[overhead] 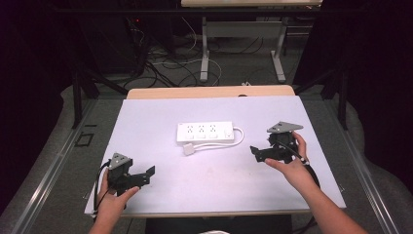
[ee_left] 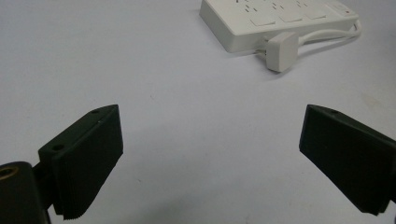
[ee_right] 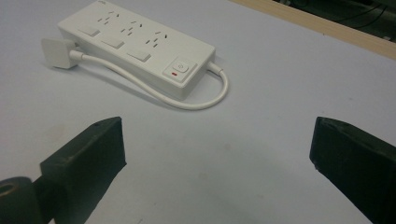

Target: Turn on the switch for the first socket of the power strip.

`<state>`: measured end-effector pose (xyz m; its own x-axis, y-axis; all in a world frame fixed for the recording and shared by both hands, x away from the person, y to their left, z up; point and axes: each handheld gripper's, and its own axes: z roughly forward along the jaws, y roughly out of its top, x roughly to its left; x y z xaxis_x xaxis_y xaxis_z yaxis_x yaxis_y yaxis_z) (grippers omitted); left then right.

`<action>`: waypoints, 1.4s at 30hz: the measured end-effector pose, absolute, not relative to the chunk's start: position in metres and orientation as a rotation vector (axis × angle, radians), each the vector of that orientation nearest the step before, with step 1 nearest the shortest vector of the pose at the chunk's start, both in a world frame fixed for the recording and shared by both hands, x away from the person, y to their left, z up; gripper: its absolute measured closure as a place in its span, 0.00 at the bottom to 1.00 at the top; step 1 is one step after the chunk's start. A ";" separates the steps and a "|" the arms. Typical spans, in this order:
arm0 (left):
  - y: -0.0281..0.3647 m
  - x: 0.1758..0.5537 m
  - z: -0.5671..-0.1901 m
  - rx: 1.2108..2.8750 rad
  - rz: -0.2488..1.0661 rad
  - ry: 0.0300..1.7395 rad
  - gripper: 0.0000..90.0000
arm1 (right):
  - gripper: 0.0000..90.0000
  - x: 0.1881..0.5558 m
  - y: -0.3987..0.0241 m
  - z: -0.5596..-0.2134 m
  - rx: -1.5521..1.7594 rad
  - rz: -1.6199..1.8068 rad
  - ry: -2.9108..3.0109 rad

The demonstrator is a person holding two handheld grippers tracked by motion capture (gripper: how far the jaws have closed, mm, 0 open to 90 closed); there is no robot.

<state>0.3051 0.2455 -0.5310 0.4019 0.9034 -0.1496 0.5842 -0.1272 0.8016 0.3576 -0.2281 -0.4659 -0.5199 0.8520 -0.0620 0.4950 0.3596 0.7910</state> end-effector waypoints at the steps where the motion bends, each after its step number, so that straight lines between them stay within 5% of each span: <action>1: 0.245 0.305 -0.531 1.822 0.481 1.286 0.07 | 0.04 0.358 -0.227 -0.465 1.172 1.008 2.161; 42: 0.247 0.306 -0.531 1.822 0.471 1.292 0.09 | 0.22 0.395 -0.203 -0.437 1.109 0.965 2.254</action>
